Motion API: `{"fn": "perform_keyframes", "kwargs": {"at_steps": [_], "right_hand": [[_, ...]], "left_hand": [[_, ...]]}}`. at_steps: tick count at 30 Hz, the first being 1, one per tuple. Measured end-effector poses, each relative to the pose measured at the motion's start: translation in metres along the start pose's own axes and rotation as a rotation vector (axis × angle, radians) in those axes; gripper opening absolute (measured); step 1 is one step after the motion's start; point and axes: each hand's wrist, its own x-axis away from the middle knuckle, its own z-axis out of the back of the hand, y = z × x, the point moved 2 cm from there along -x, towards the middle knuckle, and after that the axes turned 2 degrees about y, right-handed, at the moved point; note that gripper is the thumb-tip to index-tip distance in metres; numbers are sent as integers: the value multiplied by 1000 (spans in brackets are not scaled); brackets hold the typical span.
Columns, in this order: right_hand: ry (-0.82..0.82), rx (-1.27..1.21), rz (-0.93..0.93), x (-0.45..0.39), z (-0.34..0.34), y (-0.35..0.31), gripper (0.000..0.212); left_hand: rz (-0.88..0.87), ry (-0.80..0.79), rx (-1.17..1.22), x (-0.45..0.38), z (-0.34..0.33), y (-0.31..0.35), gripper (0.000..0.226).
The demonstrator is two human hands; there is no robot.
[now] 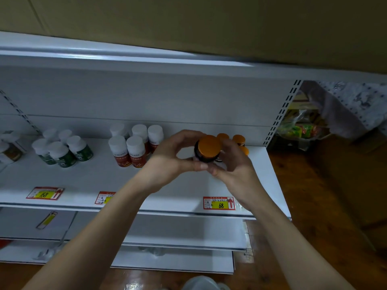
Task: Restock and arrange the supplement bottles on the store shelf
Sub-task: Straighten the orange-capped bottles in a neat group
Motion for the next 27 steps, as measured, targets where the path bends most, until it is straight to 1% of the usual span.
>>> {"fn": "perform_keyframes", "kwargs": {"at_steps": [3, 6, 11, 14, 17, 22, 25, 27], "right_hand": [[10, 50, 101, -3, 3, -10, 55], [10, 63, 150, -3, 5, -15, 62], [-21, 55, 141, -1, 7, -18, 61], [-8, 42, 130, -1, 8, -19, 59], [9, 95, 128, 1, 10, -17, 59], [35, 146, 27, 5, 12, -16, 54], [27, 150, -23, 5, 11, -19, 61], [20, 48, -64, 5, 9, -21, 68]], "left_hand": [[-37, -28, 5, -3, 2, 7, 59], [-57, -66, -12, -4, 1, 15, 61], [-72, -70, -22, -3, 0, 18, 61], [-78, -69, -25, -2, -1, 16, 60], [-70, -100, -50, -1, 0, 16, 59], [-48, -106, -56, 2, 0, 14, 58], [13, -83, -71, 4, -1, 8, 62], [114, -81, 15, 5, -3, 7, 65]]}}
